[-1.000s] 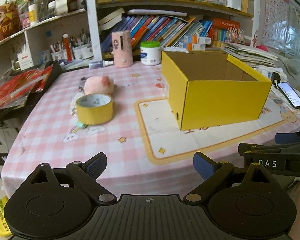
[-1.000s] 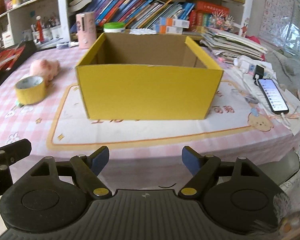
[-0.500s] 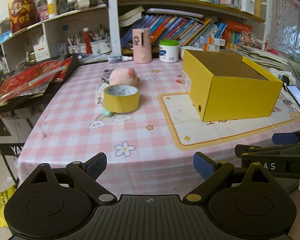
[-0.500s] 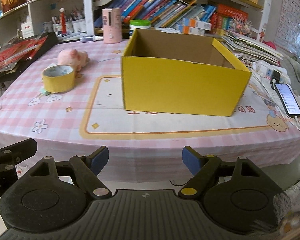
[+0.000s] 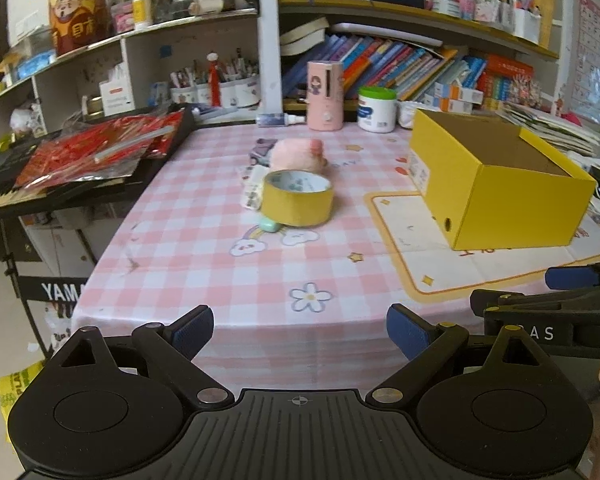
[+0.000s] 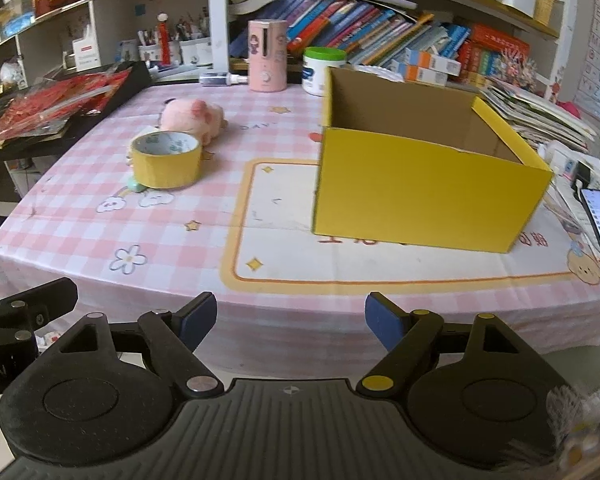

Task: Organize objects
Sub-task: 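Withdraw both grippers from the box toward the tape roll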

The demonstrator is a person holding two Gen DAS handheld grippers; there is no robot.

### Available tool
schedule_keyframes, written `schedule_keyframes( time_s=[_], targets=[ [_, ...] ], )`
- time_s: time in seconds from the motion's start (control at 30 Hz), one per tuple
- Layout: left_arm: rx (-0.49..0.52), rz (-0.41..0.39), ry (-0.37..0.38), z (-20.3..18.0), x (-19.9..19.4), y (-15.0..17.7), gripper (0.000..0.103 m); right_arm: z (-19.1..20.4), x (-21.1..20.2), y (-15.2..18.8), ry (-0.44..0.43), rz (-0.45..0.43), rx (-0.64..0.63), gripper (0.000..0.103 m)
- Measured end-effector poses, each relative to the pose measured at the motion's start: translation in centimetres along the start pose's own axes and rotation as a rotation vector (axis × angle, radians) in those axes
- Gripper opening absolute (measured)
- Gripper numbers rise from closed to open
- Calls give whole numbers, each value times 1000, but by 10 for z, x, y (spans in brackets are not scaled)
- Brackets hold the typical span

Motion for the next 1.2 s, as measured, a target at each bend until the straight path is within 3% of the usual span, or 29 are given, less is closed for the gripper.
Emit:
schedule_keyframes(
  time_s=[0.6, 1.2],
  targets=[
    [-30, 20, -32, 19, 26, -4, 95, 23, 29, -13, -43, 12, -43, 81],
    [-65, 47, -82, 28, 97, -41, 95, 25, 100, -79, -98, -22, -66, 80]
  ],
)
Point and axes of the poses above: each gripper's, at about its wrist camera, not at the fingertips, and x roughly the way its jaws point, z to its left, y to its underside, the point moved 5 cm from there along x, roughly the way its jaws point, and after that the axes turned 9 degrees about -z, right-handed, at the moved point
